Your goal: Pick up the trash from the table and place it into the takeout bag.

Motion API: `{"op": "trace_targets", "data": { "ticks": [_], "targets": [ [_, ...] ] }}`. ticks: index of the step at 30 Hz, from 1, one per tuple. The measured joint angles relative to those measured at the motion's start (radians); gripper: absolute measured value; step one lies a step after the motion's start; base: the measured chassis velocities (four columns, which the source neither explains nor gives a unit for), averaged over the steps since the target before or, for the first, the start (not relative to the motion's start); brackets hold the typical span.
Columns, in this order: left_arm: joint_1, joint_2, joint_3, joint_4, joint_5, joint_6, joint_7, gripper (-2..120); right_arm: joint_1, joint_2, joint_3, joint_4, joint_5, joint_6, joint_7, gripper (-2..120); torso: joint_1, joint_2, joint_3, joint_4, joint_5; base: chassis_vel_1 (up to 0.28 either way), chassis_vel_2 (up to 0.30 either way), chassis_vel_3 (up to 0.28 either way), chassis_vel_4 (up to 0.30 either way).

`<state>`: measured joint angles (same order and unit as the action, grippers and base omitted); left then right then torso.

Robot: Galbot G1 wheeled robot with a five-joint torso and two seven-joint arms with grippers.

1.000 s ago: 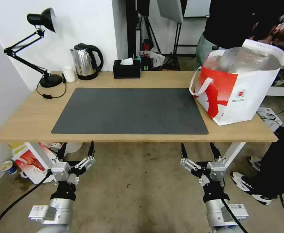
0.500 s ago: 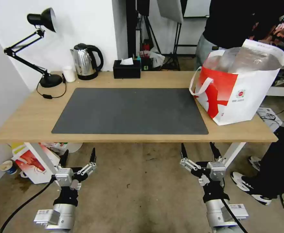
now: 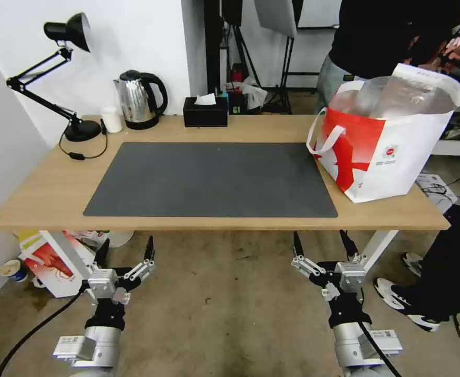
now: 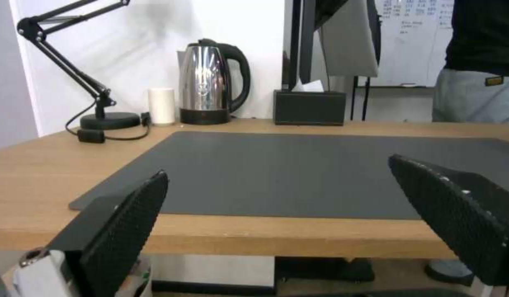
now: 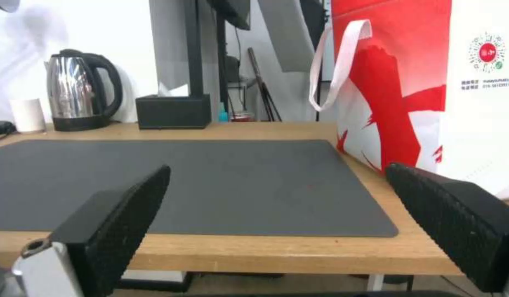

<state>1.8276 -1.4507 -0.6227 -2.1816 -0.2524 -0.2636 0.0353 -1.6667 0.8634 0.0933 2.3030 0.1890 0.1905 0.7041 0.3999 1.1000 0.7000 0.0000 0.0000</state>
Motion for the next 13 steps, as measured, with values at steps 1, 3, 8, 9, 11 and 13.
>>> {"op": "trace_targets", "data": {
  "ticks": [1,3,8,9,11,13],
  "targets": [
    [0.0,0.001,0.0,0.0,-0.001,0.0,0.0,100,0.0,0.0,0.0,0.0,0.0,0.0,0.0,100,0.0,0.0,0.0,0.0,0.0,0.0,0.0,0.0,0.0],
    [-0.001,0.001,0.0,0.001,-0.001,0.0,0.001,100,0.0,0.0,0.0,0.0,0.0,0.0,0.0,100,0.0,0.0,0.0,0.0,0.0,0.0,0.0,0.0,0.0],
    [-0.004,0.001,0.0,0.007,-0.002,-0.001,0.002,100,0.0,0.0,0.0,0.0,0.0,0.0,0.0,100,0.0,0.0,0.0,0.0,0.0,0.0,0.0,0.0,0.0],
    [-0.005,0.002,-0.003,0.008,-0.002,-0.001,0.002,100,0.0,0.0,0.0,0.0,0.0,0.0,0.0,100,0.0,0.0,0.0,0.0,0.0,0.0,0.0,0.0,0.0],
    [-0.005,0.005,-0.007,0.008,-0.002,0.0,0.002,100,0.0,0.0,0.0,0.0,0.0,0.0,0.0,100,0.0,0.0,0.0,0.0,0.0001,0.0,0.0,0.0,0.0],
    [-0.005,0.005,-0.008,0.007,-0.002,0.0,0.002,100,0.0,0.0,0.0,0.0,0.0,0.0,0.0,100,0.0,0.0,0.0,0.0,0.0,0.0,0.0,0.0,0.0]
  ]
}}
